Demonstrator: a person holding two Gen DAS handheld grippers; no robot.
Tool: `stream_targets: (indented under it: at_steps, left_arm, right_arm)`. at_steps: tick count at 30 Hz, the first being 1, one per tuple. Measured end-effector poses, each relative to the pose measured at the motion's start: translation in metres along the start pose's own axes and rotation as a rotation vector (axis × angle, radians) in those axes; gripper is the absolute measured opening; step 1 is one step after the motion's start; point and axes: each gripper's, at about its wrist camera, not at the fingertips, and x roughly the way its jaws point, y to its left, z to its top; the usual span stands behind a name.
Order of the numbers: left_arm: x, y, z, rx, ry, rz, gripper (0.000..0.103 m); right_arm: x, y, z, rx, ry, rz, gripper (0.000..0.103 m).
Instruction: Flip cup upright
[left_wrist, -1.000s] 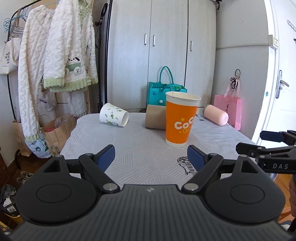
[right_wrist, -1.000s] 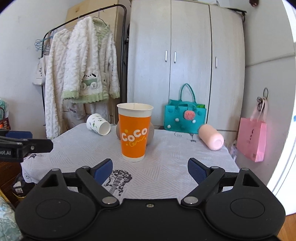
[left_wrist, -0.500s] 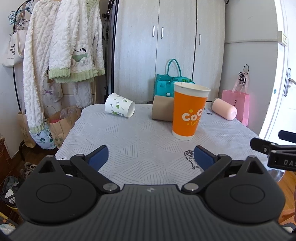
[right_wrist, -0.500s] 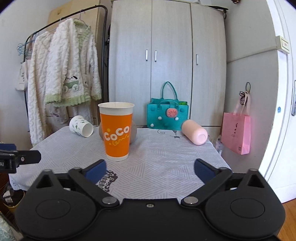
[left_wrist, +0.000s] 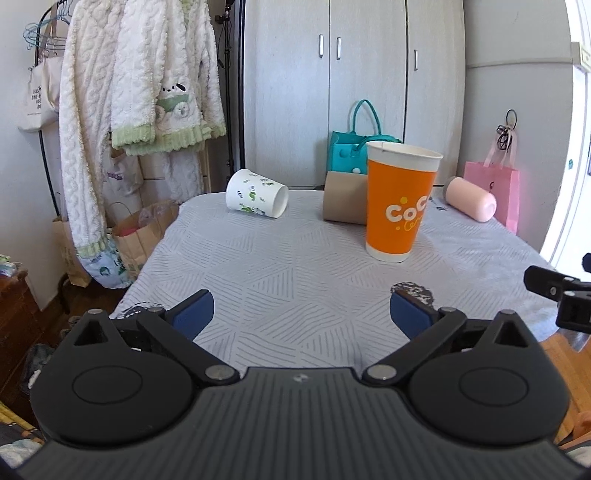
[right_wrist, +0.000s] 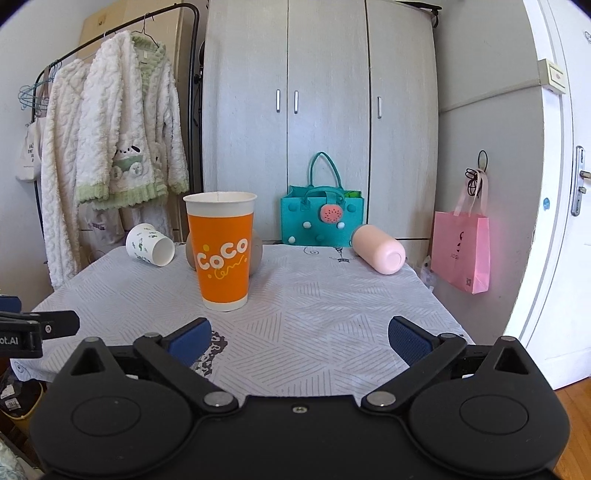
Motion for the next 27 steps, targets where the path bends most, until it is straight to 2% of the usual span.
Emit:
stream_targets:
  at_steps: [13, 27]
  left_arm:
    - [0.0041, 0.0071, 0.0007, -0.019, 0.026, 0.054, 0.103]
    - [-0.0014, 0.0077, -0.0001, -0.017, 0.010, 0.085, 0.103]
  right_arm:
    - [0.0034, 0.0005, 0.0022, 0.005, 0.009, -0.041, 0.103]
    - [0.0021, 0.0009, 0.0018, 0.003, 0.006, -0.040, 0.103]
